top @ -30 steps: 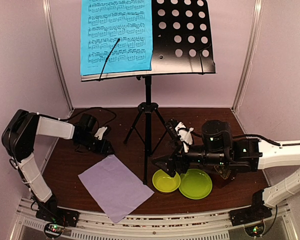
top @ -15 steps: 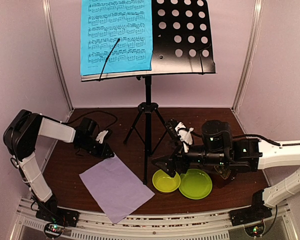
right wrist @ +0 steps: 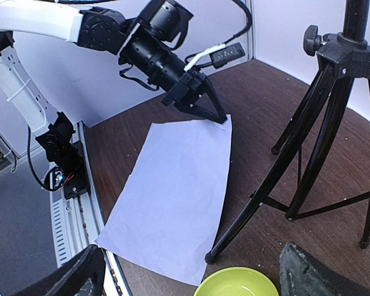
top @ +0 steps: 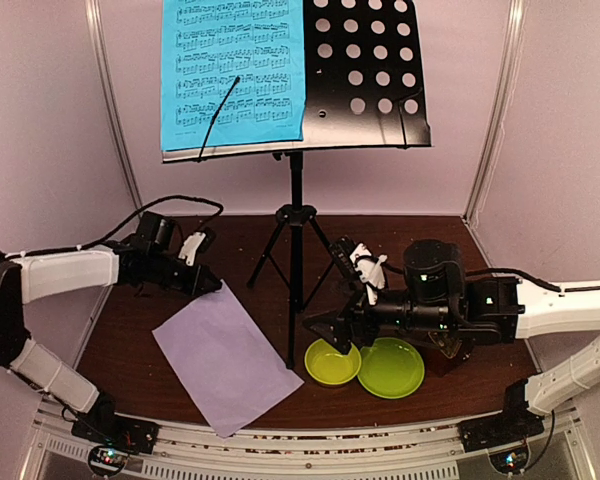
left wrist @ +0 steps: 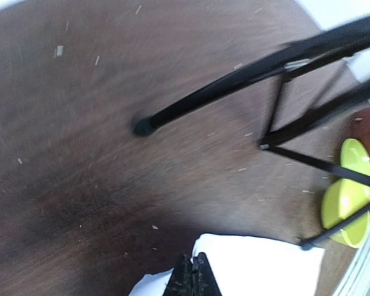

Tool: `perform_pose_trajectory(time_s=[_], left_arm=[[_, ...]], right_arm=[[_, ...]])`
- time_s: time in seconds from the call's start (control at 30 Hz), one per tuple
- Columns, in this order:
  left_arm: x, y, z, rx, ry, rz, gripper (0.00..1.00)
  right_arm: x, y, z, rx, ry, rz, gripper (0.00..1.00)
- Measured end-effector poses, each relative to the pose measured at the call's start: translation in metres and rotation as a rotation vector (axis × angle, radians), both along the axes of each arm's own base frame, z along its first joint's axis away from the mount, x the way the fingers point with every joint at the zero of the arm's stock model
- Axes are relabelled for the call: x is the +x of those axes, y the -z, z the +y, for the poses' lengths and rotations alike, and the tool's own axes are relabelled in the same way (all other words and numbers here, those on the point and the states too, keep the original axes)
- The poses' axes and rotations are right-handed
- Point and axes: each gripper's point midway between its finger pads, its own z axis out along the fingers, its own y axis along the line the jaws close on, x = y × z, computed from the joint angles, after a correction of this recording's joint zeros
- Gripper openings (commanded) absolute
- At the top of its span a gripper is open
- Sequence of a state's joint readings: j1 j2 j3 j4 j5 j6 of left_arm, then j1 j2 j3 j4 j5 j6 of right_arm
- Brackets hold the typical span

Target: Set up the instrument practice props

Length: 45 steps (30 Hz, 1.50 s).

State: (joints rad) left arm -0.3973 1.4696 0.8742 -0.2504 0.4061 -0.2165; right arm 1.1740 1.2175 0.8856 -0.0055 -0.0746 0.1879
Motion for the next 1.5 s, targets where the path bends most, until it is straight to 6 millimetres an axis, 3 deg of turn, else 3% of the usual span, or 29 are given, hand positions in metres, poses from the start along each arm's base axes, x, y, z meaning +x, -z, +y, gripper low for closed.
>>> perform_pose_trajectory(time_s=[0.17, 0.4, 0.6, 0.7, 0.87, 1.03, 1.13, 1.37, 1.5], left_arm=[[-0.031, -0.052, -0.010, -0.020, 0.074, -0.127, 0.00], [-0.088, -0.103, -0.009, -0.042, 0.179, -0.246, 0.00], [-0.134, -0.152, -0.008, -0.148, 0.246, -0.364, 0.00], [-0.149, -0.166, -0.013, -0.187, 0.278, -0.383, 0.00], [-0.159, -0.181, -0.021, -0.222, 0.303, -0.386, 0.00], [-0.164, -0.186, -0.026, -0.226, 0.320, -0.380, 0.00], [-0.167, -0.194, -0.028, -0.238, 0.331, -0.392, 0.00], [-0.173, -0.205, -0.031, -0.259, 0.353, -0.411, 0.00], [-0.179, -0.206, -0.035, -0.270, 0.382, -0.405, 0.00]], right_arm=[[0.001, -0.007, 0.002, 0.023, -0.004, -0.019, 0.99], [0.000, -0.022, 0.011, 0.085, -0.033, -0.061, 0.98], [-0.008, -0.012, 0.041, 0.095, -0.096, -0.053, 0.97], [-0.015, -0.006, 0.063, 0.078, -0.137, -0.047, 0.96], [-0.026, -0.015, 0.096, 0.064, -0.190, -0.061, 0.88], [-0.032, -0.018, 0.107, 0.045, -0.192, -0.072, 0.80], [-0.031, -0.005, 0.108, 0.006, -0.188, -0.071, 0.69], [-0.027, 0.035, 0.111, -0.116, -0.184, -0.063, 0.57], [-0.025, 0.043, 0.111, -0.154, -0.180, -0.074, 0.35]])
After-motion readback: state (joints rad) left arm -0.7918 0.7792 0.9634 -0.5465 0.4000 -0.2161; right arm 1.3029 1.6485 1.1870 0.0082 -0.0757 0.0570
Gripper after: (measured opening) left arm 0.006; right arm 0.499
